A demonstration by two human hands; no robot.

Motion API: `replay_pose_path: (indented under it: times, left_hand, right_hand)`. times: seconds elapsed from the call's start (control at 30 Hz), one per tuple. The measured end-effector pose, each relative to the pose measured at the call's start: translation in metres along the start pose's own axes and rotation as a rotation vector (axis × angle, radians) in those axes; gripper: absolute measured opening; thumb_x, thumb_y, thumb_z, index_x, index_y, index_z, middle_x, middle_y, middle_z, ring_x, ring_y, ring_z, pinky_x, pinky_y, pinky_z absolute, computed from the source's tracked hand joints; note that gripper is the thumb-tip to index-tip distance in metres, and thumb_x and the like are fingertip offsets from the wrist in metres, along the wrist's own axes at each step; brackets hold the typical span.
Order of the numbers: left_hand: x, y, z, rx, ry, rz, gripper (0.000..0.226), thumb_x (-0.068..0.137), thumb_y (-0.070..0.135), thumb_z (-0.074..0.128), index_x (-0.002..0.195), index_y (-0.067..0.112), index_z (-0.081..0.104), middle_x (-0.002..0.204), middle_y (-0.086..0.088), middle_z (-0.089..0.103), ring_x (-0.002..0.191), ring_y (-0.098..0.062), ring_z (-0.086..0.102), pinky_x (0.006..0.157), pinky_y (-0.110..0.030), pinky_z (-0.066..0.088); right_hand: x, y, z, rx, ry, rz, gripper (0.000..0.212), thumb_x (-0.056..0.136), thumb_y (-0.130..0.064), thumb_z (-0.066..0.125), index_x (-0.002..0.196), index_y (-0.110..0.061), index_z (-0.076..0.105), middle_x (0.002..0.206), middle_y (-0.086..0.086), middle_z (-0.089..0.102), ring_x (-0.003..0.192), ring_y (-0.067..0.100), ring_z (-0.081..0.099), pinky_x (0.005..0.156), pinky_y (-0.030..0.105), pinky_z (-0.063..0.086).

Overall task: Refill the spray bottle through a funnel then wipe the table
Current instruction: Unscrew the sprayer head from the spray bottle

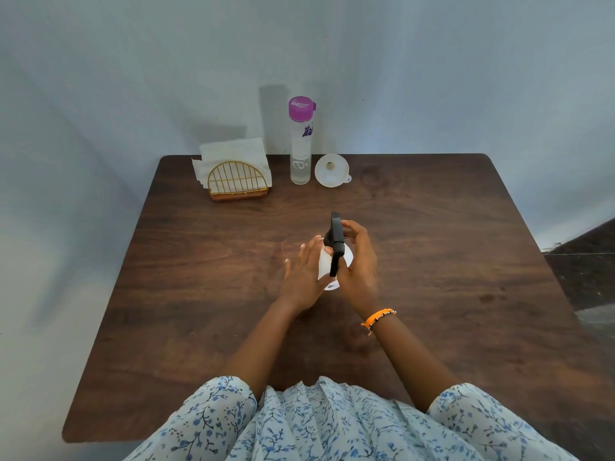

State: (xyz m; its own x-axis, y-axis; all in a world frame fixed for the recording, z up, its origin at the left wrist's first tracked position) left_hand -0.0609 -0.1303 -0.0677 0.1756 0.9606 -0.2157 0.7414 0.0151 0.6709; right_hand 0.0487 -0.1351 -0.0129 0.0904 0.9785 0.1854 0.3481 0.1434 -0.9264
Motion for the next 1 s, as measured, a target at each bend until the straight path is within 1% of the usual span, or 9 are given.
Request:
replay_pose_path:
  times: [0.07, 0.27, 0.37, 0.5, 0.63, 0.8, 0.87, 0.93, 1.0]
  left_hand:
    - [0.0, 0.0, 0.0, -0.006, 0.001, 0.0, 0.073, 0.093, 0.034, 0.048, 0.147, 0.024, -0.001, 0.157, 0.005, -0.001, 0.145, -0.018, -0.005, 0.115, -0.054, 0.0]
    - [0.002, -0.005, 0.001, -0.017, 0.016, 0.006, 0.075, 0.091, 0.041, 0.049, 0.148, 0.023, 0.003, 0.157, 0.008, 0.004, 0.145, -0.02, 0.001, 0.113, -0.055, 0.001]
    - [0.002, -0.003, 0.001, 0.003, 0.008, 0.01, 0.076, 0.091, 0.039, 0.049, 0.148, 0.023, 0.001, 0.157, 0.006, 0.001, 0.145, -0.02, -0.001, 0.114, -0.052, 0.001]
    - [0.003, -0.004, 0.001, 0.011, 0.012, 0.02, 0.076, 0.092, 0.036, 0.05, 0.147, 0.022, 0.0, 0.157, 0.004, 0.001, 0.145, -0.02, -0.001, 0.115, -0.051, 0.003]
    - [0.001, -0.003, 0.001, -0.007, 0.009, 0.022, 0.076, 0.091, 0.04, 0.049, 0.148, 0.022, 0.001, 0.157, 0.005, 0.001, 0.145, -0.02, -0.002, 0.115, -0.051, 0.001]
    - [0.003, -0.004, 0.001, -0.009, 0.012, 0.027, 0.077, 0.09, 0.041, 0.05, 0.148, 0.023, 0.003, 0.157, 0.006, 0.003, 0.145, -0.021, 0.001, 0.115, -0.053, 0.002]
    - [0.003, -0.004, 0.001, 0.0, 0.009, 0.023, 0.077, 0.09, 0.04, 0.051, 0.148, 0.023, 0.002, 0.157, 0.005, 0.002, 0.145, -0.021, 0.0, 0.115, -0.053, 0.001]
    - [0.003, -0.004, 0.001, 0.015, 0.007, 0.015, 0.078, 0.09, 0.04, 0.05, 0.148, 0.023, 0.001, 0.158, 0.004, 0.0, 0.145, -0.021, -0.002, 0.114, -0.051, 0.0]
    - [0.003, -0.003, 0.001, 0.024, 0.01, 0.018, 0.077, 0.09, 0.042, 0.049, 0.148, 0.023, 0.002, 0.158, 0.002, 0.002, 0.145, -0.022, -0.002, 0.114, -0.051, 0.001]
  right_hand:
    - [-0.001, -0.001, -0.003, 0.011, -0.024, -0.023, 0.055, 0.078, 0.004, 0.056, 0.122, -0.027, 0.044, 0.123, -0.001, 0.055, 0.116, 0.01, 0.051, 0.1, 0.028, 0.042]
    - [0.006, -0.012, -0.005, 0.015, 0.019, 0.004, 0.052, 0.073, -0.002, 0.073, 0.109, -0.03, 0.047, 0.107, -0.013, 0.053, 0.103, -0.003, 0.047, 0.084, 0.003, 0.034]
    - [0.007, -0.012, -0.006, 0.007, 0.008, 0.015, 0.049, 0.076, 0.002, 0.068, 0.109, -0.028, 0.05, 0.108, -0.003, 0.052, 0.098, -0.013, 0.045, 0.082, 0.0, 0.035]
    - [0.005, -0.01, -0.007, -0.039, -0.061, 0.011, 0.056, 0.077, 0.011, 0.061, 0.12, -0.022, 0.05, 0.115, -0.001, 0.048, 0.099, -0.014, 0.048, 0.088, -0.001, 0.035]
    - [0.008, -0.009, -0.006, -0.033, -0.051, 0.003, 0.061, 0.073, 0.004, 0.068, 0.123, -0.024, 0.047, 0.121, 0.003, 0.05, 0.105, -0.021, 0.04, 0.087, -0.002, 0.032]
    - [0.011, -0.011, -0.001, -0.078, 0.009, 0.025, 0.059, 0.071, -0.002, 0.073, 0.117, -0.028, 0.047, 0.102, -0.025, 0.044, 0.105, 0.0, 0.041, 0.084, 0.005, 0.036]
    - [0.01, -0.012, -0.003, -0.075, 0.013, 0.023, 0.056, 0.073, -0.002, 0.072, 0.119, -0.024, 0.049, 0.106, -0.018, 0.046, 0.103, 0.003, 0.047, 0.086, 0.003, 0.036]
    - [0.007, -0.012, -0.005, -0.07, -0.001, 0.023, 0.055, 0.075, -0.003, 0.07, 0.123, -0.02, 0.049, 0.115, 0.0, 0.047, 0.1, -0.008, 0.048, 0.086, -0.002, 0.033]
    - [0.006, -0.012, -0.008, -0.078, -0.017, 0.001, 0.058, 0.076, 0.0, 0.068, 0.127, -0.019, 0.047, 0.121, 0.006, 0.048, 0.101, -0.018, 0.045, 0.087, -0.004, 0.03]
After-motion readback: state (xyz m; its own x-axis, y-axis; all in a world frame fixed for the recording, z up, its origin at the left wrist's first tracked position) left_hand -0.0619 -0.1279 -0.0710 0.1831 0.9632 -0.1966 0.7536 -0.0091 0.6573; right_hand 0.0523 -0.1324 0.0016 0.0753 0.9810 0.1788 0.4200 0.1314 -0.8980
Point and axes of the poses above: each hand's wrist, its own x-axis towards the middle knuckle, its own z-axis out of the palm, y = z × x, the point moved 4 cm from there along x, towards the middle knuckle
